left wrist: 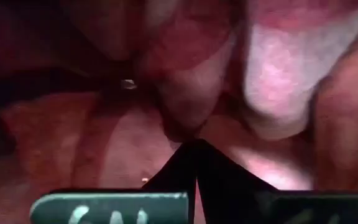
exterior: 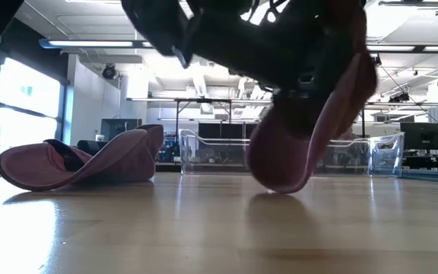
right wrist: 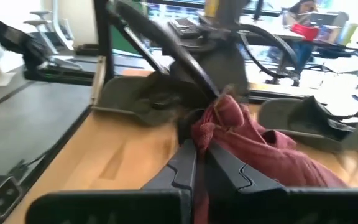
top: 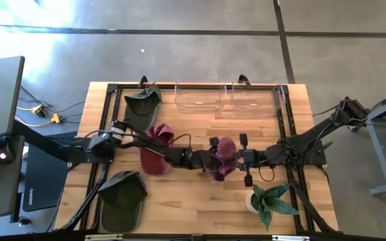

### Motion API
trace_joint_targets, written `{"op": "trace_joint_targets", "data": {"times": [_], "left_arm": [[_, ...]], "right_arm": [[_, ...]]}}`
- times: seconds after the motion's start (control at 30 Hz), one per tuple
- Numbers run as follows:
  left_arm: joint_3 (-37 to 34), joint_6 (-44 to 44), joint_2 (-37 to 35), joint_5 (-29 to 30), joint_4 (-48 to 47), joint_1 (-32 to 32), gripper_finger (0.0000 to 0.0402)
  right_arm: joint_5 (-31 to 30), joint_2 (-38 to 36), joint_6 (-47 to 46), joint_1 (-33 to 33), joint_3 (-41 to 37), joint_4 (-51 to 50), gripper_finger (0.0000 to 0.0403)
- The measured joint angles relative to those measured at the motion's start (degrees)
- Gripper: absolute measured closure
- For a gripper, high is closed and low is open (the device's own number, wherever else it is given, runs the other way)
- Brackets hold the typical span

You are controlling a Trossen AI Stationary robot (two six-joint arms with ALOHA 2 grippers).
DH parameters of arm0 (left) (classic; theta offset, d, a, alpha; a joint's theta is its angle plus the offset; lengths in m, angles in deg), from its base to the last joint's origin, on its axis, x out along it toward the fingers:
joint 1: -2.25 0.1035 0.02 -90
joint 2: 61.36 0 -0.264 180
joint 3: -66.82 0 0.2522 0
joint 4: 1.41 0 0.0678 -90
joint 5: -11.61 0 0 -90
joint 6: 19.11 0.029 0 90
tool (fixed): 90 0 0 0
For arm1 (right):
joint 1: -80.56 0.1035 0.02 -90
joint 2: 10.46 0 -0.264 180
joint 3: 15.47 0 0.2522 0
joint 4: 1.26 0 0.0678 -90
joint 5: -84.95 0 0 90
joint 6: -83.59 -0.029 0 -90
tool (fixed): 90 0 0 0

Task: Pick & Place hat
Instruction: Put the right red cap into the left transparent bin

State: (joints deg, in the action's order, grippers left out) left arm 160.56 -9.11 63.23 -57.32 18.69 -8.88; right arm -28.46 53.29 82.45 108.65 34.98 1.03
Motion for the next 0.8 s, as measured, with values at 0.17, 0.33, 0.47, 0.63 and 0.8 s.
{"op": "trace_joint_targets", "data": {"times": [0.17,0.33,0.47,0.63,0.8], "left_arm": [[-0.01,-0.26,1.36,-6.86,4.78,1.21,0.0396],[0.0,-1.71,1.34,-2.71,4.36,1.84,0.0396],[-0.03,-1.91,-0.76,7.49,-4.92,0.14,0.0396],[0.02,-4.91,-4.0,11.72,-19.63,-2.38,0.0396],[0.04,-4.72,-9.48,13.18,-29.89,-5.22,0.0396]], "right_arm": [[2.15,0.02,1.09,0.0,0.0,0.2,0.0386],[3.25,0.02,1.21,0.04,0.0,0.84,0.0385],[1.48,-0.07,1.33,0.62,0.0,0.72,0.0387],[-6.6,-0.23,-0.65,1.3,0.0,-2.56,0.0387],[-13.96,-0.52,-5.06,1.11,0.0,-7.37,0.0388]]}}
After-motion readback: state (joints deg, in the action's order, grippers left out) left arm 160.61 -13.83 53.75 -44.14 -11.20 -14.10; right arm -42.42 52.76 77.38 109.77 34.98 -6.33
